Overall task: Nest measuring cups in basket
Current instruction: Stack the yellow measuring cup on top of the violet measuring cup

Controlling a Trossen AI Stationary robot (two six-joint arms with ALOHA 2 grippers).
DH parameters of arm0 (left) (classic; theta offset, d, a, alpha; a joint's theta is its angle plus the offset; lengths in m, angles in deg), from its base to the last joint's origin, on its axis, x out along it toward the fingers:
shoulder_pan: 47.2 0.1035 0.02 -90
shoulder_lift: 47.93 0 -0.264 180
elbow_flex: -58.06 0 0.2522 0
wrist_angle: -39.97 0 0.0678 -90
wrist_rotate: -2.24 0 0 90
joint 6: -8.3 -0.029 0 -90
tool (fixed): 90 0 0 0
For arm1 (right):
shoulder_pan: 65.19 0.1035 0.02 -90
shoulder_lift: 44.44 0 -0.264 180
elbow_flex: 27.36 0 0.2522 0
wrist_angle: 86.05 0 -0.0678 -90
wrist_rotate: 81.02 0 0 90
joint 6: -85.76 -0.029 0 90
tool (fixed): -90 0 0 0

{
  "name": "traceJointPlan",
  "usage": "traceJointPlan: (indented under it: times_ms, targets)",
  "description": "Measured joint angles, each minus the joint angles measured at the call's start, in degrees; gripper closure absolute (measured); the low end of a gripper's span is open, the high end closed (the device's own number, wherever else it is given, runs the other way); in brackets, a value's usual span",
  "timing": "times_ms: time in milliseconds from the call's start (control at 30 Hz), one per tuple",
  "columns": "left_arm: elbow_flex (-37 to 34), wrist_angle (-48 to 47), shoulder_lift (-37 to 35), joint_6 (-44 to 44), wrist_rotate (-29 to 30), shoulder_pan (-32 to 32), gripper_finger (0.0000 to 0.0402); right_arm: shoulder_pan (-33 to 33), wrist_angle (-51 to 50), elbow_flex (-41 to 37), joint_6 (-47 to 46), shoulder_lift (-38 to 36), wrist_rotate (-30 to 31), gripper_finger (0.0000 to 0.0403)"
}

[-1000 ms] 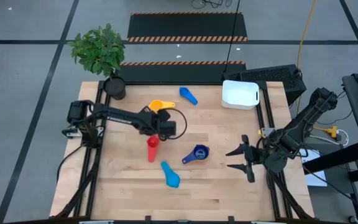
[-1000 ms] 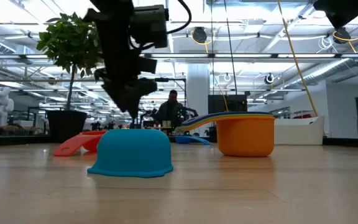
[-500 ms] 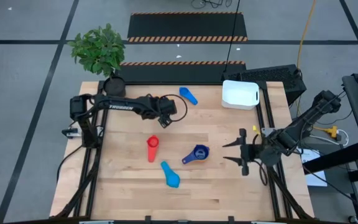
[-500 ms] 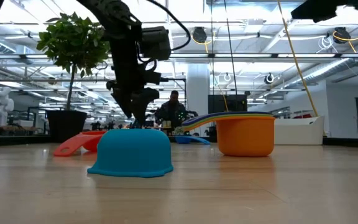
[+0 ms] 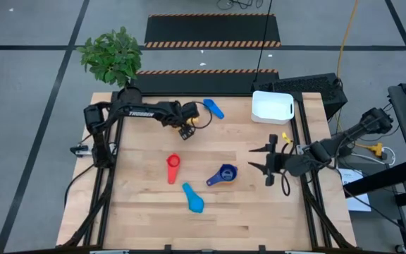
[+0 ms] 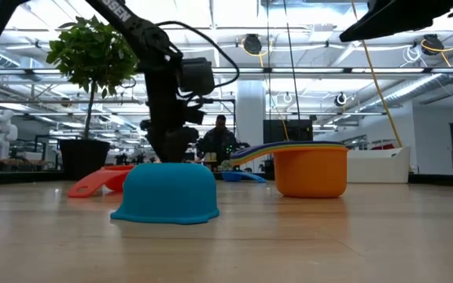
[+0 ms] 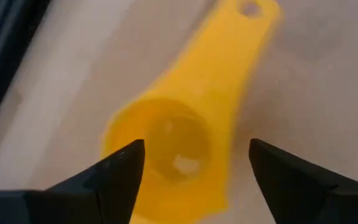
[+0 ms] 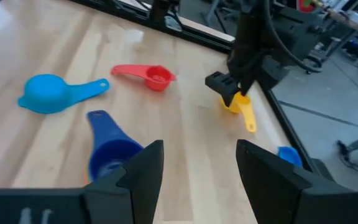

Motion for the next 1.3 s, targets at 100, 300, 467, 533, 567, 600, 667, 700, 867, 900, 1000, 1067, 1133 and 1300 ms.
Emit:
traceJointPlan:
  times_ms: [100,300,467,533,567,600,667,700,867,900,1000,1067,1133,1300]
  targets:
    - [0.1,0.4,0.6,-0.2,-1.8,2.2,0.0140,-1.5,0.0,0.0,0.9,-0.1,-0.2,0.0206]
    - [0.0,0.3,1.1,-4.1,-10.9,4.2,0.0204,-4.1,0.0,0.0,2.0,-0.1,-0.3,0.0206]
    - [0.1,2.1,1.1,-10.8,-13.3,4.0,0.0287,-6.0,2.7,0.0,2.2,-0.5,-0.2,0.0206]
    - [0.1,2.6,1.1,-14.1,-13.5,3.5,0.0330,-6.8,5.0,0.0,2.8,-0.9,0.0,0.0206]
    - [0.1,2.5,1.1,-15.7,-13.5,3.2,0.0353,-7.1,6.1,0.0,3.2,-1.1,0.1,0.0206]
    - [0.1,2.5,1.1,-17.3,-13.5,2.9,0.0375,-7.4,7.1,0.0,3.7,-1.3,0.1,0.0206]
    - [0.1,2.5,0.8,-20.0,-13.2,2.0,0.0388,-8.0,8.8,0.0,3.9,-1.7,0.1,0.0206]
    - [0.1,2.3,0.7,-21.4,-12.6,1.4,0.0387,-8.3,9.2,0.0,3.9,-1.9,0.1,0.0206]
    - [0.1,2.3,-0.9,-32.2,-11.0,-3.6,0.0389,-8.8,9.9,0.0,4.3,-2.0,2.4,0.0206]
    - [0.1,2.6,-1.3,-35.0,-10.6,-4.9,0.0392,-8.8,9.9,0.0,4.7,-2.0,4.4,0.0206]
    - [0.1,5.6,-2.7,-42.5,-8.5,-9.4,0.0390,-8.8,9.9,0.0,5.0,-1.9,10.8,0.0206]
    - [0.1,7.8,-3.8,-47.9,-6.8,-12.6,0.0384,-8.8,9.9,0.0,3.4,-2.0,14.5,0.0206]
    - [0.1,11.0,-4.6,-53.3,-4.2,-16.0,0.0382,-8.8,9.9,0.0,1.0,-2.0,16.3,0.0206]
    - [0.2,17.5,-5.5,-68.3,6.8,-24.3,0.0394,-8.8,9.0,0.0,-6.7,-1.9,14.7,0.0206]
